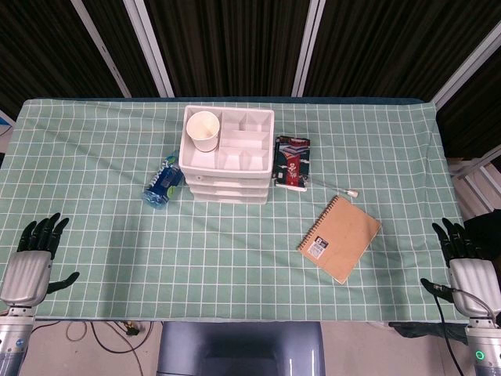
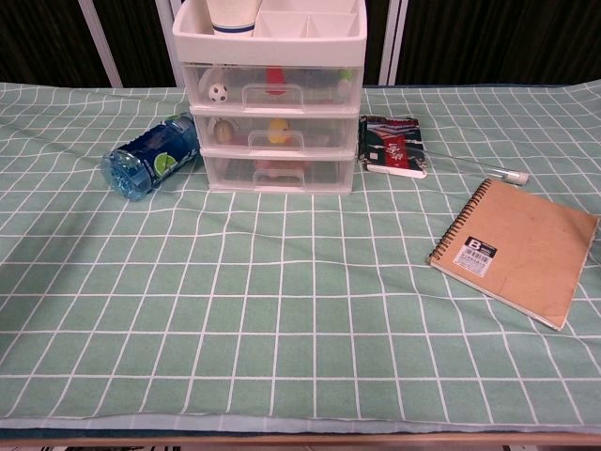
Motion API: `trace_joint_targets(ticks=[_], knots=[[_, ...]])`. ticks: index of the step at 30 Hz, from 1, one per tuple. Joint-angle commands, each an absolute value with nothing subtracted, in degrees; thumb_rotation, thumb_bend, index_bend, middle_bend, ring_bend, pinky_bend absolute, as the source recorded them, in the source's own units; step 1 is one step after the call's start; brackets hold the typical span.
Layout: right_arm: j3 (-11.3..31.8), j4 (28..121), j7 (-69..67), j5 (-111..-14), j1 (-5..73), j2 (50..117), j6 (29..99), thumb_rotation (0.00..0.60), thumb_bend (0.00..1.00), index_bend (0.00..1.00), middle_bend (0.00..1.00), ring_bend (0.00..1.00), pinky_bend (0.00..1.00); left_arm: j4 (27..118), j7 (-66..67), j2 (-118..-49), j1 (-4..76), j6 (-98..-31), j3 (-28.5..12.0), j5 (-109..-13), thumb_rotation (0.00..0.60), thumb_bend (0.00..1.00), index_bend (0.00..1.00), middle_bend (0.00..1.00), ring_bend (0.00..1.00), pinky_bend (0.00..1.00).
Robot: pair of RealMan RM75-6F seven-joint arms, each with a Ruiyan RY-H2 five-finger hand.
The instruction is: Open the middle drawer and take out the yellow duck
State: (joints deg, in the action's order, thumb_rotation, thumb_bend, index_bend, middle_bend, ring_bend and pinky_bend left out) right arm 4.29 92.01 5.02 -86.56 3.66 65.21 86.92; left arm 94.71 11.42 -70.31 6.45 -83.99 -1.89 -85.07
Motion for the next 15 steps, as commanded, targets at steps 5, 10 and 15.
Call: trace_joint_targets(ticks=[5,10,15], knots=[[4.26,92.16,5.21,-86.4,3.65,65.27,86.79,0.6,0.0,0.0,0.0,0.0,0.23,94.65,11.13,-70.15,6.47,-83.95,-1.86,-85.15,0.6,0.0,0.0,0.0,0.0,0.0],[4.25,92.33,5.31,-86.28,3.65,65.26,86.7,0.6,0.0,0.0,0.0,0.0,0.23,94.76,10.94,-70.03,6.53,-83.89,-1.77,-85.39,0.6,0.0,0.0,0.0,0.0,0.0],[4.32,92.44,5.39,-86.02,3.73,65.38,86.46,0.6,0.0,0.0,0.0,0.0,0.23,94.56,10.88,-70.13,6.69,-83.52,-1.69,-85.41,0.6,0.01,0.0,0.0,0.0,0.0]])
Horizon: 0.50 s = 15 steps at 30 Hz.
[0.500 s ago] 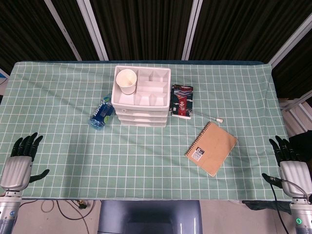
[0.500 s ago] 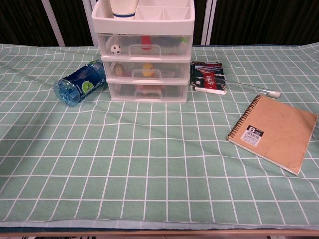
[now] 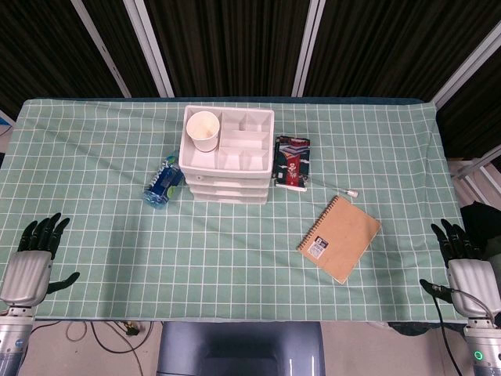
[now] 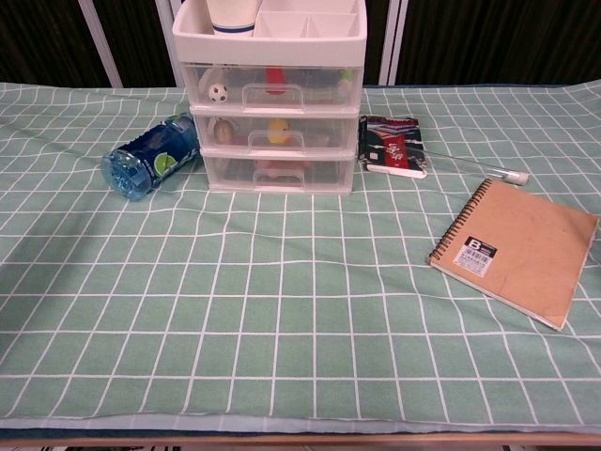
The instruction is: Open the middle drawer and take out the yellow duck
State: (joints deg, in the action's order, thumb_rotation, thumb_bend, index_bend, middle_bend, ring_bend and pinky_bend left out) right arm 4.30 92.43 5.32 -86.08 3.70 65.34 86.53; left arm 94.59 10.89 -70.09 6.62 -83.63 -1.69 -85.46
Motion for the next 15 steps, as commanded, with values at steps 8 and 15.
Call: trace_joint_targets(ticks=[8,15], knots=[[4.44,92.61,5.34,-85.66,3.64,65.39,86.51,0.6,0.0,0.0,0.0,0.0,0.23,94.88,10.78,-70.43,7.26,-82.98,-2.04,-85.38,0.6,0.03,0.0,0.0,0.0,0.0],[4.68,92.79,4.46,-84.96,3.6,65.21,86.28,0.6,0.01,0.0,0.0,0.0,0.23,96.67,11.56,-71.92,9.46,-82.04,-4.18,-85.28,0.6,0.36,0.0,0.47,0.54,0.67]])
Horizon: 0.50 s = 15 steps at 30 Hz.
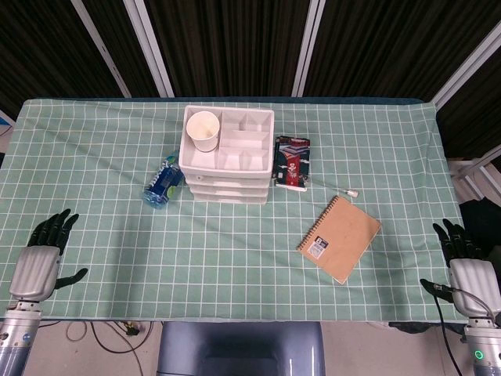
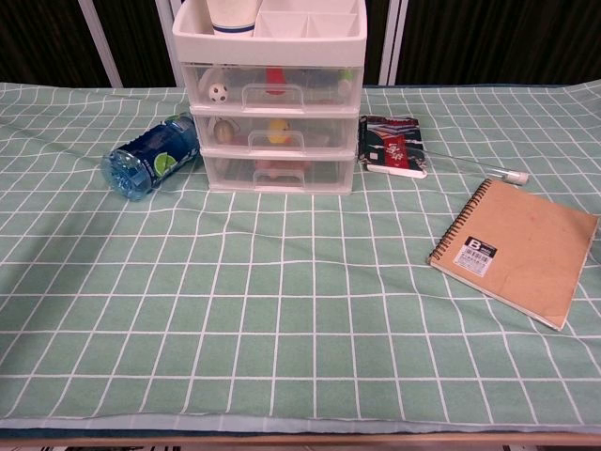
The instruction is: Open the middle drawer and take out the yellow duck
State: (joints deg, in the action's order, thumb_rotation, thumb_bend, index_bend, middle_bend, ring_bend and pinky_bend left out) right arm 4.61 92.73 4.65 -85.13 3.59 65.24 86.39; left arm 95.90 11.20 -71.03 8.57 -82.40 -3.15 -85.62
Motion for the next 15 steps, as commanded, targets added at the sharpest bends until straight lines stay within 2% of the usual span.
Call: trace_joint_targets(ticks=[1,3,6,9,15], knots=[[4.69,92.77,4.41,-84.87,3.62,65.21,86.18,0.6,0.01,0.0,0.0,0.0,0.23,97.13,11.74,-72.41,10.06,-81.53,-4.68,-85.02,0.6,0.39,0.0,0.57,0.63,0.73],[4.79,92.79,4.37,-84.51,3.7,65.22,85.9,0.6,0.02,0.0,0.0,0.0,0.23,98.57,13.07,-73.45,11.66,-79.05,-5.64,-83.21,0.6,0.44,0.01,0.75,0.78,0.85],[4.92,92.98,4.21,-84.11,3.69,65.19,85.78,0.6,0.02,0.0,0.0,0.0,0.23,101.85,15.39,-75.31,14.34,-74.6,-7.29,-78.98,0.6,0.48,0.03,0.85,0.88,0.94],[5.04,93.05,4.01,-83.68,3.68,65.12,85.59,0.6,0.03,0.0,0.0,0.0,0.23,104.28,17.27,-78.08,17.09,-70.8,-9.12,-74.42,0.6,0.5,0.04,0.92,0.95,0.99],[5.36,93.24,3.43,-82.84,3.74,64.99,85.19,0.6,0.03,0.0,0.0,0.0,0.23,106.86,18.84,-84.61,21.95,-65.61,-13.6,-62.74,0.6,0.52,0.05,0.98,1.0,1.0]])
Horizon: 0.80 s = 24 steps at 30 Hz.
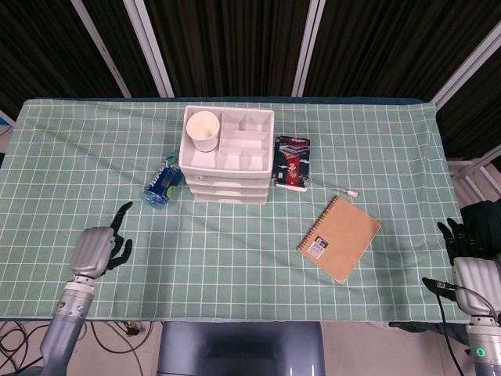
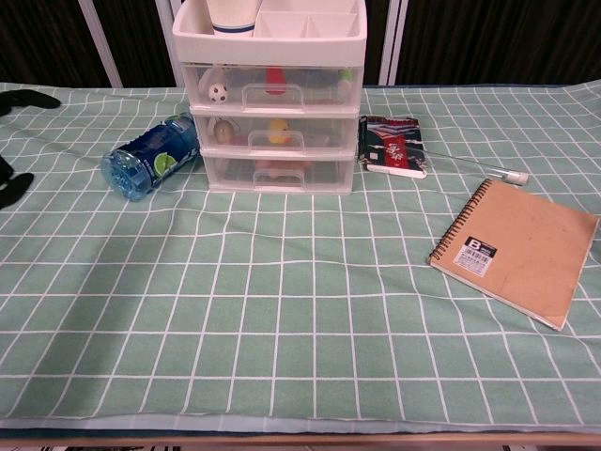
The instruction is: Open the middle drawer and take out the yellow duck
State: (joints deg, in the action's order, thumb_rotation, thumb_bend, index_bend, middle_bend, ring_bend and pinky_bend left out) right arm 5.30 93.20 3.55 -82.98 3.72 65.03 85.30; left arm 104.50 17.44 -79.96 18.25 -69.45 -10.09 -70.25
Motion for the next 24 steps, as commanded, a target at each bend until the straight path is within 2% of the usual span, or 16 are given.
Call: trace_joint_targets(ticks=[1,14,24], knots=[[5.4,93.26,3.35,-82.74,3.76,64.97,85.13,0.6,0.03,0.0,0.0,0.0,0.23,107.09,18.99,-85.62,22.78,-64.96,-14.45,-60.63,0.6,0.52,0.05,0.98,1.0,1.0],[5.94,93.69,1.82,-81.2,3.91,64.74,84.2,0.6,0.04,0.0,0.0,0.0,0.23,100.97,21.08,-99.64,34.3,-60.67,-22.2,-40.83,0.6,0.53,0.05,0.99,1.0,1.0],[6.12,93.91,1.3,-80.5,4.04,64.54,83.61,0.6,0.04,0.0,0.0,0.0,0.23,96.52,19.04,-104.7,38.88,-60.79,-24.74,-36.11,0.6,0.53,0.06,1.0,1.0,1.0]])
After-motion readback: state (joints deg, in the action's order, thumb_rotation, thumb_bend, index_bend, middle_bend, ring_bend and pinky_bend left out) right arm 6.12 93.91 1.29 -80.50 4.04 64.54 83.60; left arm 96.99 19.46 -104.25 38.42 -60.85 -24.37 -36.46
